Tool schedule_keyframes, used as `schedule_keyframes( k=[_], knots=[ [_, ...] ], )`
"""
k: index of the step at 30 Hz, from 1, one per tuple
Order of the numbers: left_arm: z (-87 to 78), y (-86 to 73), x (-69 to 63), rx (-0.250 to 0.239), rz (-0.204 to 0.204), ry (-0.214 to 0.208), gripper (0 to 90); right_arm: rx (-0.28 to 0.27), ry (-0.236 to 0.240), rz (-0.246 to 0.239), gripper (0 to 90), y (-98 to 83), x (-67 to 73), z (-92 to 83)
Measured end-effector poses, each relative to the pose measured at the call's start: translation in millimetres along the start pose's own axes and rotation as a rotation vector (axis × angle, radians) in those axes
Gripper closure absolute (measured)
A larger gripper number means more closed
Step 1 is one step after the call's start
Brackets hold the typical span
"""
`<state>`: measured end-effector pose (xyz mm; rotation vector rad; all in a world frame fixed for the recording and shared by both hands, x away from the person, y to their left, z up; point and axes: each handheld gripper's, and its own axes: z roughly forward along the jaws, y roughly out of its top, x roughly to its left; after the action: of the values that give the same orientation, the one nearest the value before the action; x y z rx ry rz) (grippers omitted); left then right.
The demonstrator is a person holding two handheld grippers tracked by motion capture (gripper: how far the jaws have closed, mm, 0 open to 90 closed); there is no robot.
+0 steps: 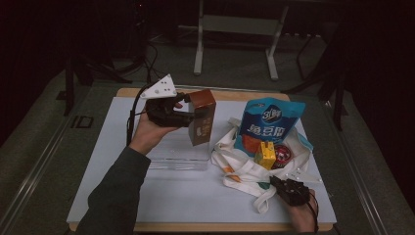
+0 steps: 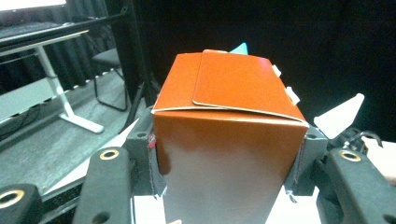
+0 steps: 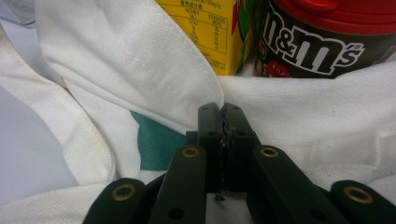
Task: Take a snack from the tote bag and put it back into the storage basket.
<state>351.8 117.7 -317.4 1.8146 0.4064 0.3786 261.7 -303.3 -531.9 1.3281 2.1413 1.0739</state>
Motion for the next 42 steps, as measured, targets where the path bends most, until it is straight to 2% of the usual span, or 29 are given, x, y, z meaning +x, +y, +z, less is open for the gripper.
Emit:
schedule_keyframes(
  k=[8, 9, 14, 17, 25, 32, 39, 40, 42],
  knots=[
    [-12.5, -9.7, 7.6, 0.018, -0.009, 0.024, 43.0, -0.001, -0.001, -0.001, 87.7, -0.1, 0.0, 0.1],
    [-15.8, -12.2, 9.8, 0.033, -0.008, 0.039, 43.0, -0.001, 0.000, 0.000, 87.7, -0.1, -0.1, 0.1],
    [-21.7, -17.2, 13.5, 0.059, -0.007, 0.051, 43.0, -0.001, -0.001, 0.000, 87.7, -0.1, 0.0, 0.1],
    [-25.4, -21.0, 16.5, 0.100, 0.006, 0.067, 43.0, -0.001, 0.000, 0.001, 87.6, -0.2, 0.0, 0.0],
    [-33.9, -29.5, 21.8, 0.142, 0.004, 0.076, 43.0, -0.001, 0.000, 0.001, 87.6, -0.3, -0.1, 0.0],
    [-37.5, -40.4, 26.6, 0.207, 0.014, 0.085, 42.9, -0.002, -0.001, 0.001, 87.6, -0.3, 0.0, 0.0],
    [-42.9, -48.9, 30.2, 0.229, 0.013, 0.084, 43.0, -0.002, -0.002, 0.002, 87.7, -0.4, 0.1, 0.1],
    [-45.7, -53.6, 32.6, 0.256, 0.016, 0.100, 43.0, -0.003, -0.003, 0.002, 87.6, -0.4, 0.2, 0.1],
    [-47.5, -56.6, 34.1, 0.268, 0.014, 0.103, 43.0, -0.002, -0.003, 0.001, 87.7, -0.4, 0.2, 0.1]
  ],
)
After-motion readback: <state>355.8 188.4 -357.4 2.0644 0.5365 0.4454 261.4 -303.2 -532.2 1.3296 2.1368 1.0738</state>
